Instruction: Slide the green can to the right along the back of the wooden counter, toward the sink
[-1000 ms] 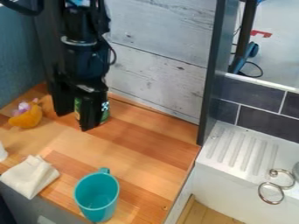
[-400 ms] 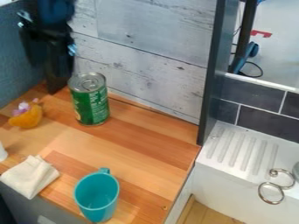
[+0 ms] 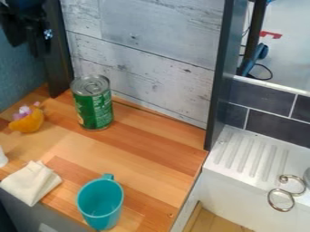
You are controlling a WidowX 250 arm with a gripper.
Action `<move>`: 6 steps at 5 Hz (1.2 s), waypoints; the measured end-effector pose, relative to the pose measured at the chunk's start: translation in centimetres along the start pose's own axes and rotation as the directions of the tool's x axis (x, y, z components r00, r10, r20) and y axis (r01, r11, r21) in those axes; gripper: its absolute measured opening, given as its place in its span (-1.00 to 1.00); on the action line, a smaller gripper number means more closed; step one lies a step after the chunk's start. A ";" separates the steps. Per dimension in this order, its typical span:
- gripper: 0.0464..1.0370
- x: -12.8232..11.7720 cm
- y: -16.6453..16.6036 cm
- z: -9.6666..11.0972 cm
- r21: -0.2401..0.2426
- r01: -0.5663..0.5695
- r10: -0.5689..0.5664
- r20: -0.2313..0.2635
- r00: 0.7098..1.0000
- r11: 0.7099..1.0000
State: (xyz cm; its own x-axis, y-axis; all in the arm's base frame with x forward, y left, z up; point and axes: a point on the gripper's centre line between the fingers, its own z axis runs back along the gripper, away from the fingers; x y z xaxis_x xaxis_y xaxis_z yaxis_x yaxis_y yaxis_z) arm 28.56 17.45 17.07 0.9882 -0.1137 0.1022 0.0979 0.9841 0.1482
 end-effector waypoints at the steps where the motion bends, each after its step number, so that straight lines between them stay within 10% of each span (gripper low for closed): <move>1: 0.93 1.4 0.8 -2.2 0.010 0.009 -0.010 0.016 1.000 1.000; 6: 0.93 5.9 2.5 -9.3 0.041 0.081 -0.078 -0.074 0.994 0.996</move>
State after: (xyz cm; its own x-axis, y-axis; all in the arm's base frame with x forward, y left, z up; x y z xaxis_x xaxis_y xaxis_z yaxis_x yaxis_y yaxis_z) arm 35.70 20.50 8.90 0.9835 -0.1798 0.0176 0.1729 0.9652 0.1963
